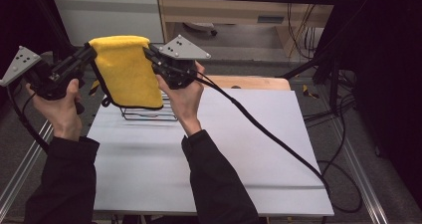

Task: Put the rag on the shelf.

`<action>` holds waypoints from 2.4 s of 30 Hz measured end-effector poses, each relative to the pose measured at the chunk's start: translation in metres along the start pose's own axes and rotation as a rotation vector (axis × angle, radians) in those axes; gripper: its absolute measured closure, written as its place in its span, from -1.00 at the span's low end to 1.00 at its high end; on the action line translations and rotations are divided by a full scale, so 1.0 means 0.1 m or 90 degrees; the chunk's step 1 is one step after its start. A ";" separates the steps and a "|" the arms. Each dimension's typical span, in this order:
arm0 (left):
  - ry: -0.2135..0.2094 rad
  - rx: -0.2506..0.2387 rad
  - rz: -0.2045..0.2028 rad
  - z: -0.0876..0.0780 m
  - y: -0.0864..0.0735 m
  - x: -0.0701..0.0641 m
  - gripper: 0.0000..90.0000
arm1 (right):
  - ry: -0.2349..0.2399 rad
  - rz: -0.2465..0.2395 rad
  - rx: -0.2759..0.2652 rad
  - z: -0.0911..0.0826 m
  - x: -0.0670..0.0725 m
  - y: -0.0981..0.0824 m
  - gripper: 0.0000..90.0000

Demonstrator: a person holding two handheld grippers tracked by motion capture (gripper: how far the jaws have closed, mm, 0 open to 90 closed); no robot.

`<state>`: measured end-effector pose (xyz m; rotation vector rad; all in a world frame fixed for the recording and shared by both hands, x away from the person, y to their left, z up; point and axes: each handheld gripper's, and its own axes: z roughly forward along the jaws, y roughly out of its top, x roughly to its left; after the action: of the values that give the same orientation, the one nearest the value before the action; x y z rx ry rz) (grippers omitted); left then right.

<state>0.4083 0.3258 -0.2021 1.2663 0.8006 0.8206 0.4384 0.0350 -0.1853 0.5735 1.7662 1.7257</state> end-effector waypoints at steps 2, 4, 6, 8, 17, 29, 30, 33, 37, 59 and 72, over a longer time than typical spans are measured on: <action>0.002 -0.003 -0.002 0.02 0.04 0.02 0.82 | -0.002 -0.007 0.001 0.03 0.00 0.04 0.89; 0.001 -0.007 -0.006 0.03 0.07 0.04 0.82 | -0.003 -0.005 -0.003 0.05 0.00 0.08 0.89; 0.003 -0.010 -0.005 0.05 0.11 0.05 0.82 | -0.006 -0.006 -0.006 0.07 -0.01 0.12 0.89; 0.006 -0.011 0.000 0.08 0.15 0.06 0.82 | -0.008 -0.009 -0.006 0.09 -0.02 0.17 0.89; 0.006 -0.017 0.010 0.20 0.30 0.07 0.82 | -0.017 -0.001 -0.021 0.16 -0.11 0.29 0.89; 0.013 -0.020 0.007 0.35 0.44 0.15 0.82 | -0.027 -0.007 -0.026 0.31 -0.22 0.41 0.89; 0.013 -0.021 0.008 0.35 0.46 0.16 0.82 | -0.028 -0.007 -0.027 0.32 -0.23 0.43 0.89; 0.017 -0.022 0.014 0.39 0.51 0.17 0.82 | -0.031 -0.007 -0.029 0.36 -0.25 0.48 0.89; 0.021 -0.029 0.019 0.44 0.57 0.19 0.82 | -0.034 -0.004 -0.039 0.40 -0.29 0.53 0.89; 0.044 -0.018 0.029 0.88 0.69 0.33 0.82 | -0.065 -0.004 -0.048 0.66 -0.52 0.60 0.89; 0.051 0.005 0.034 1.10 0.65 0.45 0.82 | -0.073 0.021 -0.034 0.84 -0.69 0.52 0.89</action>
<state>0.5208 0.3195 -0.1266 1.2730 0.8385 0.9160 0.5409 0.0533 -0.1241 0.6690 1.6351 1.7208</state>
